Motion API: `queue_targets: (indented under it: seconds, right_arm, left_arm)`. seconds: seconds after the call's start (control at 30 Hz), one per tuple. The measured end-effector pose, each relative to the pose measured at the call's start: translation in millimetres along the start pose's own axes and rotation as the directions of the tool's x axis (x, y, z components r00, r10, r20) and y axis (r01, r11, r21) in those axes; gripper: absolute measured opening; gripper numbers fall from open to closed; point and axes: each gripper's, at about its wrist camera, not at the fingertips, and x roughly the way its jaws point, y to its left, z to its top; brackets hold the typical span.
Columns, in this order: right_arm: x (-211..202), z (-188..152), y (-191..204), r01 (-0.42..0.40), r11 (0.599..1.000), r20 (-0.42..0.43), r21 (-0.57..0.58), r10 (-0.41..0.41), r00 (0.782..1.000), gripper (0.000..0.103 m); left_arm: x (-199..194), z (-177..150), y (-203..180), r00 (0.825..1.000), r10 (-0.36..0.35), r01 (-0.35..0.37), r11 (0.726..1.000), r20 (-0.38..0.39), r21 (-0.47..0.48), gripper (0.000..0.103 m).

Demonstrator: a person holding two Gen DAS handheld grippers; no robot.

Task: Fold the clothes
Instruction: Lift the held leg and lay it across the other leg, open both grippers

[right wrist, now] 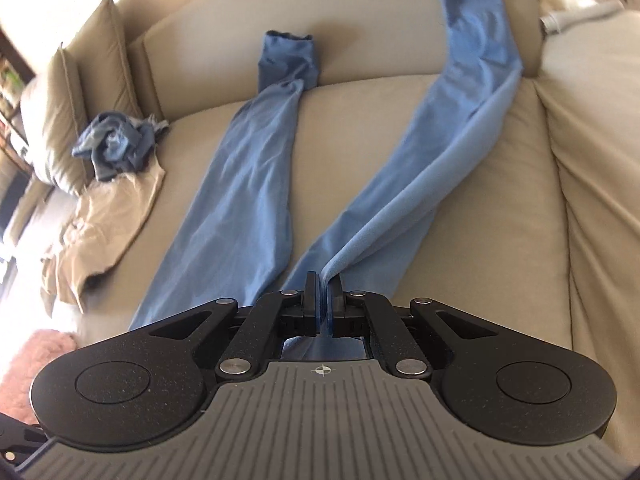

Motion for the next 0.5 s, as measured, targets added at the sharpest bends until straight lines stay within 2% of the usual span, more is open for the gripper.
queue_targets:
  seconds: [0.17,0.33,0.5]
  right_arm:
    - [19,18,62,0.000,0.995,-0.014,-0.102,-0.001,1.000,0.002]
    - [40,32,121,-0.033,0.982,-0.045,-0.184,0.025,0.999,0.002]
    - [70,37,173,-0.051,0.961,-0.114,-0.271,0.020,0.993,0.002]
  left_arm:
    - [-22,6,49,1.000,-0.009,0.011,0.993,0.018,-0.119,0.002]
    - [-45,10,90,0.999,-0.001,0.008,0.982,0.035,-0.188,0.002]
    - [-47,6,134,1.000,0.017,-0.021,0.961,-0.017,-0.277,0.002]
